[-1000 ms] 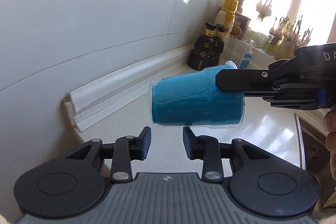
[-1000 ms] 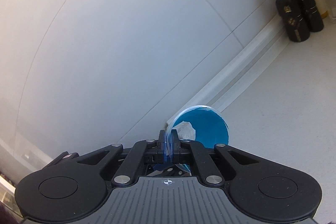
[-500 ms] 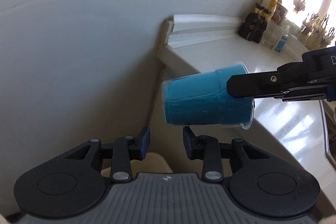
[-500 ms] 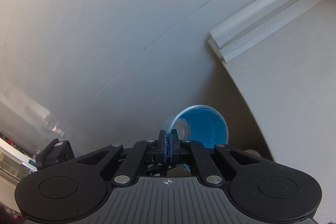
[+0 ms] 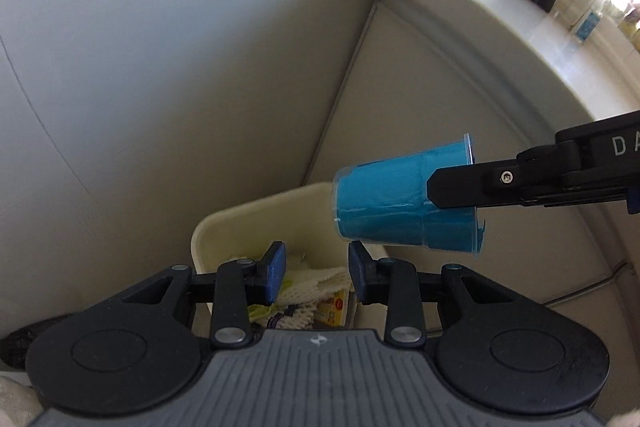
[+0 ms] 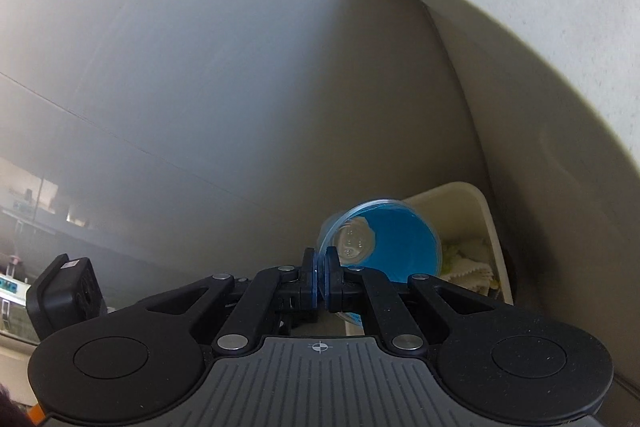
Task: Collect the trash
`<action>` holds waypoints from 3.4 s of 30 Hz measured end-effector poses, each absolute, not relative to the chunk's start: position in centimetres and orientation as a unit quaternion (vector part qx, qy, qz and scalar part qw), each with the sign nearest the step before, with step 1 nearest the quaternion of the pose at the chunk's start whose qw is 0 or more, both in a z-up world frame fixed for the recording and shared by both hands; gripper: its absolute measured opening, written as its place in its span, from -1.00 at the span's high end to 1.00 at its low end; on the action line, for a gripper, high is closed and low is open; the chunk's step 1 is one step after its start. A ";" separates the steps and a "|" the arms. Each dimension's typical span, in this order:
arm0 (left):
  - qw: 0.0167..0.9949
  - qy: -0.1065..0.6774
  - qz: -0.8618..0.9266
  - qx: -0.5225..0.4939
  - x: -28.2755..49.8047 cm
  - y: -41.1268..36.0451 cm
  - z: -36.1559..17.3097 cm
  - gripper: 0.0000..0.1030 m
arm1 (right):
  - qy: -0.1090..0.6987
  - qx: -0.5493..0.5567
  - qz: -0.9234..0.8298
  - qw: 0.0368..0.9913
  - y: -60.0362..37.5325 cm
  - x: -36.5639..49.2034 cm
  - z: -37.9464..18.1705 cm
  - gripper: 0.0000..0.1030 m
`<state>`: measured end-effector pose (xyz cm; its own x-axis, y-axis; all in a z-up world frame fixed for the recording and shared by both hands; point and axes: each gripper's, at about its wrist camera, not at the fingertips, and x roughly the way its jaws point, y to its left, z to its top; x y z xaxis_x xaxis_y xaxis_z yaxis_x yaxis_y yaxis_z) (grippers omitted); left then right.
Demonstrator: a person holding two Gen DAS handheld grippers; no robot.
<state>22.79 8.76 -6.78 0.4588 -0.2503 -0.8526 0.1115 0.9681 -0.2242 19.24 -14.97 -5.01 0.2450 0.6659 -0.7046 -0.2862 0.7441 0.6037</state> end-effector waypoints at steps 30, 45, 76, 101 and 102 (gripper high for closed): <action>0.791 0.606 0.025 -0.084 21.8 8.6 -4.7 -0.87 | 0.549 0.079 0.249 0.794 -13.1 18.4 -5.0 -0.46; 0.815 0.575 0.018 -0.069 17.1 3.9 10.9 -0.99 | 0.459 0.010 0.100 0.883 -22.5 11.0 10.3 -0.87; 0.842 0.537 0.003 -0.046 15.0 -0.8 14.7 -0.99 | 0.410 0.032 0.020 0.911 -27.3 8.6 14.2 -0.92; 0.825 0.563 -0.002 -0.059 15.1 -1.1 13.3 -0.99 | 0.429 0.030 0.007 0.903 -27.9 9.7 13.0 -0.92; 0.823 0.564 -0.003 -0.060 15.1 -1.1 13.1 -0.99 | 0.431 0.032 0.005 0.902 -28.1 9.8 12.6 -0.92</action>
